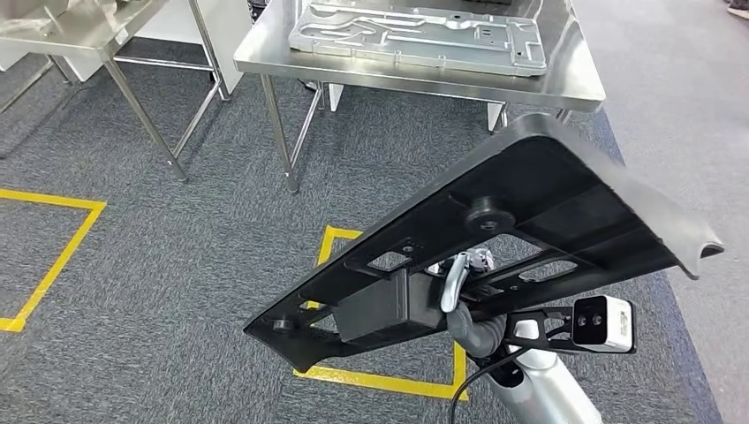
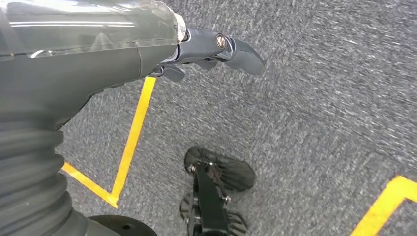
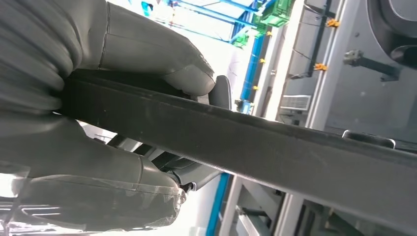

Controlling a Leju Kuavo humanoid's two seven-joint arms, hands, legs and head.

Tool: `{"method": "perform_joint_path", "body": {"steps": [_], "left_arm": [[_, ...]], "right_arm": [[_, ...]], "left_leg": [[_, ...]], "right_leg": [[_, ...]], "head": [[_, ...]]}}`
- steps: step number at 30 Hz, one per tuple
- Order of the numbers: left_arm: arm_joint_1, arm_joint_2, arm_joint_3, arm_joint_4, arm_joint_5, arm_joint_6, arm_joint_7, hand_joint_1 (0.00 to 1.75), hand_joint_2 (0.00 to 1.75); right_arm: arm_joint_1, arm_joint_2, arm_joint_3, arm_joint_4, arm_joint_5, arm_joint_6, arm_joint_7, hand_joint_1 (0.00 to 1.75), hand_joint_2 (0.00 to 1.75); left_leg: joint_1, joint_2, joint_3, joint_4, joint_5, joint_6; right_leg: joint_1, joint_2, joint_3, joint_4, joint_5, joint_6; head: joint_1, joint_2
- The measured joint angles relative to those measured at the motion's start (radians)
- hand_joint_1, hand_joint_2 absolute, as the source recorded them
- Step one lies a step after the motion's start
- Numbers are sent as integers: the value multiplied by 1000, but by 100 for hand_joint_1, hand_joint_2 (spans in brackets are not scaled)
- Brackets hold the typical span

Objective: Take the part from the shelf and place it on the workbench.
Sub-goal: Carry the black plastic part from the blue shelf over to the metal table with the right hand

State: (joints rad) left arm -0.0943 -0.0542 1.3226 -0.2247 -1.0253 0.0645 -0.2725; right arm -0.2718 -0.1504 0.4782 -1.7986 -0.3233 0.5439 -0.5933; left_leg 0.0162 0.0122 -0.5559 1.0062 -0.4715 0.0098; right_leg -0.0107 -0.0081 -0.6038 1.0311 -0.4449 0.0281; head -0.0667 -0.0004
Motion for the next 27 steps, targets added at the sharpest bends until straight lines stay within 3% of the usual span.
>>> {"method": "perform_joint_path", "body": {"steps": [2, 5, 6, 8, 9, 10, 11, 13, 15, 20, 22, 24, 25, 26, 27], "left_arm": [[0, 0, 0, 0, 2, -1, 0, 0, 175], [-1, 0, 0, 0, 5, -2, -1, 0, 175], [-1, 0, 0, 0, 6, -4, -2, 0, 175], [1, -1, 0, 0, 8, -9, -3, 0, 175], [3, -1, 0, 0, 9, -13, -4, 0, 175], [4, -1, 1, 0, 9, -15, -5, 0, 175], [5, -1, 1, 0, 9, -16, -6, 0, 175], [5, 0, 1, 0, 9, -17, -7, 0, 175], [4, 0, 1, 0, 9, -17, -7, 0, 175], [3, 0, 1, 0, 10, -34, -9, 0, 175], [1, 1, 1, 0, 9, -45, -11, 0, 175], [0, 1, 1, 0, 8, -51, -13, 0, 175], [0, 1, 1, 0, 7, -53, -15, 0, 175], [1, 2, 1, 0, 5, -53, -15, 0, 175], [1, 1, 1, 0, 4, -53, -16, 0, 175]], "right_arm": [[1, -3, -3, 2, 2, -1, -4, 175, 175], [2, -5, -5, 4, 7, -1, -7, 175, 175], [3, -5, -5, 5, 10, -1, -10, 175, 175], [8, -5, -6, 9, 20, -1, -17, 175, 175], [12, -5, -6, 12, 25, -1, -19, 175, 175], [16, -6, -6, 14, 28, -1, -19, 175, 175], [19, -6, -6, 16, 30, -1, -19, 175, 175], [22, -6, -6, 18, 32, -1, -19, 175, 175], [22, -7, -6, 19, 32, -1, -20, 175, 175], [17, -12, -6, 20, 27, -1, -20, 175, 175], [8, -18, -6, 21, 17, -4, -20, 175, 175], [4, -24, -6, 24, 9, -12, -20, 175, 175], [5, -26, -6, 26, 7, -16, -20, 175, 175], [5, -28, -6, 27, 7, -21, -20, 175, 175], [5, -29, -5, 28, 9, -25, -20, 175, 175]], "left_leg": [[-2, 2, 1, -1, -2, -12], [0, 2, -5, 23, -23, -27], [0, 0, -22, 64, -46, -29], [1, -2, -87, 198, -109, -31], [2, -2, -120, 259, -129, -32], [2, -2, -139, 291, -131, -34], [2, -2, -139, 282, -113, -34], [2, -3, -89, 161, -37, -30], [0, -5, -38, 48, 5, -23], [-2, -6, -24, 12, 8, 4], [0, -5, -20, 6, 9, 13], [0, -4, -19, 6, 6, 17], [-1, -4, -18, 6, 4, 17], [-1, -5, -15, 7, 2, 16], [-1, -5, -10, 7, -1, 15]], "right_leg": [[7, 0, 10, -23, -1, -11], [2, 5, 18, -34, 2, -31], [-1, 5, 23, -39, 3, -38], [2, 6, 26, -39, -1, -46], [3, 7, 27, -38, -3, -48], [5, 9, 28, -36, -5, -49], [6, 12, 29, -34, -7, -49], [6, 18, 34, -29, -14, -44], [9, 21, 34, -20, -21, -36], [7, 22, 23, 1, -38, -11], [4, 19, -18, 86, -83, -2], [1, 17, -90, 218, -133, 4], [-1, 17, -114, 258, -138, 6], [-2, 15, -121, 262, -125, 6], [-3, 14, -106, 223, -92, 5]], "head": [[0, 0], [0, 0], [0, 0], [0, 0], [0, 0], [0, 0], [0, 0], [0, 0], [0, 0], [0, 0], [0, 0], [0, 0], [0, 0], [0, 0], [0, 0]]}}
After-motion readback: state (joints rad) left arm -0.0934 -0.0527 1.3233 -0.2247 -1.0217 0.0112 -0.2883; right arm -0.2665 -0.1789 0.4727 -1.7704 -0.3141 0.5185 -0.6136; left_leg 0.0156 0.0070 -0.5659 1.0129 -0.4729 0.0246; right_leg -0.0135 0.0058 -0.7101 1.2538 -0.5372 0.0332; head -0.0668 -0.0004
